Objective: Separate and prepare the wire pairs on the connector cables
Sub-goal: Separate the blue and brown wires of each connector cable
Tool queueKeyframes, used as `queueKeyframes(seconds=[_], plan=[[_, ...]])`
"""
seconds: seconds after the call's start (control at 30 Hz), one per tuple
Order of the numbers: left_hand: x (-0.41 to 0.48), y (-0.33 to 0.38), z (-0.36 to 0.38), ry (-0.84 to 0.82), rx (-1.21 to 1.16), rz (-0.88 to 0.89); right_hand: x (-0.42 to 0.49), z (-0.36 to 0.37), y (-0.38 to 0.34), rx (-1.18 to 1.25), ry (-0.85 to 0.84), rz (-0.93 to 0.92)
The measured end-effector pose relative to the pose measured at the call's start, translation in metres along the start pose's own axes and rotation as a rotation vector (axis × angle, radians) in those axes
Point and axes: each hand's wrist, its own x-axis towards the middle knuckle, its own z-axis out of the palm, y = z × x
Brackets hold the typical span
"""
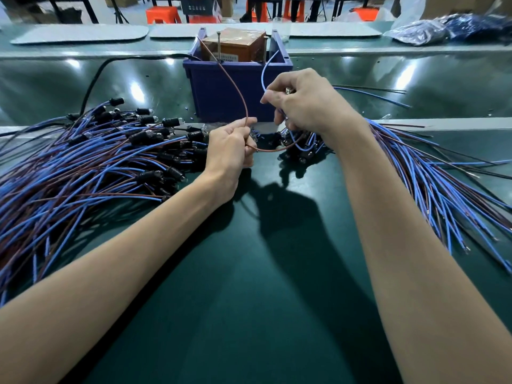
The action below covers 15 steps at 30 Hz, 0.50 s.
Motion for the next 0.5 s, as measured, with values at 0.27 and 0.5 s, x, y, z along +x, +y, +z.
queueKeyframes(seconds=[0.27, 0.5], plan=[[-0.0020, -0.0012, -0.0011, -0.058, 0.058, 0.027, -0.0024, -0.0031, -0.0021, -0.051, -0.074, -0.006], [-0.0041, -0.0038, -0.0007, -0.114, 0.108, 0.064, -0.0065, -0.0050, -0.0059, -0.093, -0.179, -0.097]])
